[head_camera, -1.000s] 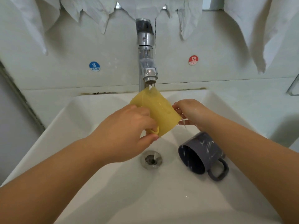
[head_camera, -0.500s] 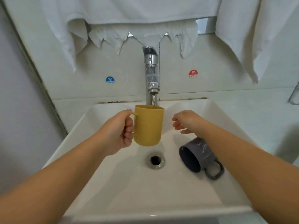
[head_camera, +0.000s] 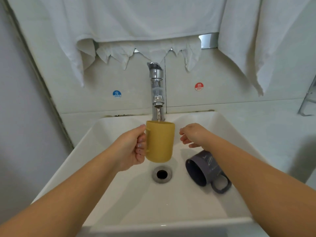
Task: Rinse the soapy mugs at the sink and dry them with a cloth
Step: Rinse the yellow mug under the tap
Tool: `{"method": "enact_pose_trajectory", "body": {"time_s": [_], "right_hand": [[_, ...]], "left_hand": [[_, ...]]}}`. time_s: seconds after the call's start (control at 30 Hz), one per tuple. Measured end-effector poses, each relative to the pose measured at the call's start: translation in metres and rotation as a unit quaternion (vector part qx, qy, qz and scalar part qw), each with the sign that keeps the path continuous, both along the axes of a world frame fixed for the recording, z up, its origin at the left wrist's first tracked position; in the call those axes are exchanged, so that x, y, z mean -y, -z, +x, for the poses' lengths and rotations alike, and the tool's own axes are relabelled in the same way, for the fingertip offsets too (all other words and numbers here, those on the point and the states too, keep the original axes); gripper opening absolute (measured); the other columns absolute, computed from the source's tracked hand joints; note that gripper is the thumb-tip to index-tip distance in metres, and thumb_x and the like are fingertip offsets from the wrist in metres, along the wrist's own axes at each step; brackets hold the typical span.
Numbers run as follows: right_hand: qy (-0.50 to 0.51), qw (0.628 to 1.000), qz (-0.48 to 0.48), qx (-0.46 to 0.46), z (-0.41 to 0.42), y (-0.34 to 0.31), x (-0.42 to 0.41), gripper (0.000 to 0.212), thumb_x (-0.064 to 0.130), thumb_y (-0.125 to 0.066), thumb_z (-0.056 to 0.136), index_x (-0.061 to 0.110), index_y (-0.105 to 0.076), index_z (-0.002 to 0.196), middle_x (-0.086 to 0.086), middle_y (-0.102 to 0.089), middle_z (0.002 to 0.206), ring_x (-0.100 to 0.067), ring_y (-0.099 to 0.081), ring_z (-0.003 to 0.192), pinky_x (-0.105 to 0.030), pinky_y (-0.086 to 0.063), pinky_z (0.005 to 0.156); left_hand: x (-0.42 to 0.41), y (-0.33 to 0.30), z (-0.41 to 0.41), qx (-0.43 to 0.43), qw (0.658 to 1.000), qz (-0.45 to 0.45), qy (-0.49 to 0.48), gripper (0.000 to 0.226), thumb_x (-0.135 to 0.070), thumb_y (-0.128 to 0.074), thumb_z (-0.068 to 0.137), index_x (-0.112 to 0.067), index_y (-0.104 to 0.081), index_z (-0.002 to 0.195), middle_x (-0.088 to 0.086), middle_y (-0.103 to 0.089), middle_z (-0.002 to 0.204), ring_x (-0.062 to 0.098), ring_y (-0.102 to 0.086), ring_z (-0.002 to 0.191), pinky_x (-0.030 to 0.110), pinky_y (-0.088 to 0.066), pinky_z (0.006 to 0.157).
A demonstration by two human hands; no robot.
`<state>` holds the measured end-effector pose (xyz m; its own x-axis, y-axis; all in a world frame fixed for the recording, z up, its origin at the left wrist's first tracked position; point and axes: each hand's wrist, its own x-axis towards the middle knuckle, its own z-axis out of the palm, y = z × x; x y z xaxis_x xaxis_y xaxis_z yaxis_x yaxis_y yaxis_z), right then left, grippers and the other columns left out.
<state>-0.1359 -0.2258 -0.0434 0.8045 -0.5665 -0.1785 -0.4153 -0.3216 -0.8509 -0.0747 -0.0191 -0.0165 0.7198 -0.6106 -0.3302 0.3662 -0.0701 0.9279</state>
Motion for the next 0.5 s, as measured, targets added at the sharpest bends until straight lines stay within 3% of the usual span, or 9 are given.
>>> {"method": "enact_pose_trajectory", "body": {"time_s": [0.13, 0.2, 0.27, 0.37, 0.5], "right_hand": [[-0.008, 1.0, -0.006, -0.005, 0.0, 0.0, 0.001, 0.026, 0.023, -0.045, 0.098, 0.006, -0.059, 0.112, -0.009, -0.065, 0.099, -0.02, -0.06, 0.087, -0.033, -0.05, 0.081], [-0.011, 1.0, -0.011, -0.008, 0.0, 0.0, 0.001, 0.027, 0.023, -0.045, 0.098, 0.005, -0.058, 0.113, -0.009, -0.065, 0.1, -0.02, -0.06, 0.088, -0.033, -0.05, 0.082], [-0.011, 1.0, -0.012, -0.006, 0.0, 0.0, 0.002, 0.027, 0.023, -0.045, 0.098, 0.006, -0.058, 0.114, -0.009, -0.065, 0.101, -0.02, -0.06, 0.089, -0.033, -0.051, 0.083], [-0.013, 1.0, -0.018, -0.001, -0.001, 0.0, 0.004, 0.027, 0.023, -0.045, 0.098, 0.006, -0.057, 0.115, -0.01, -0.066, 0.102, -0.02, -0.059, 0.088, -0.032, -0.05, 0.08], [-0.01, 1.0, -0.029, -0.002, -0.002, -0.001, 0.005, 0.028, 0.021, -0.045, 0.097, 0.003, -0.058, 0.115, -0.015, -0.066, 0.108, -0.021, -0.058, 0.089, -0.032, -0.049, 0.078]], "left_hand": [[0.0, 0.003, 0.002, 0.014, 1.0, 0.004, -0.012, 0.051, -0.045, -0.041, 0.101, -0.02, -0.032, 0.057, -0.004, -0.029, 0.051, 0.01, -0.024, 0.045, 0.017, -0.025, 0.042], [0.004, 0.004, 0.0, 0.094, 0.994, 0.05, -0.013, 0.048, -0.042, -0.041, 0.102, -0.02, -0.035, 0.06, -0.004, -0.032, 0.053, 0.011, -0.026, 0.049, 0.02, -0.025, 0.047], [0.007, 0.005, -0.001, 0.268, 0.956, 0.119, -0.002, 0.044, -0.039, -0.042, 0.102, -0.015, -0.043, 0.065, -0.002, -0.038, 0.06, 0.013, -0.033, 0.055, 0.023, -0.027, 0.051], [0.009, 0.006, 0.0, 0.553, 0.799, 0.227, 0.065, 0.042, -0.036, -0.04, 0.102, -0.007, -0.05, 0.074, -0.001, -0.046, 0.066, 0.014, -0.041, 0.061, 0.026, -0.031, 0.055], [0.009, 0.006, 0.013, 0.75, 0.584, 0.267, 0.158, 0.033, -0.032, -0.044, 0.101, -0.016, -0.047, 0.072, -0.004, -0.043, 0.07, 0.014, -0.037, 0.065, 0.028, -0.03, 0.062]]}}
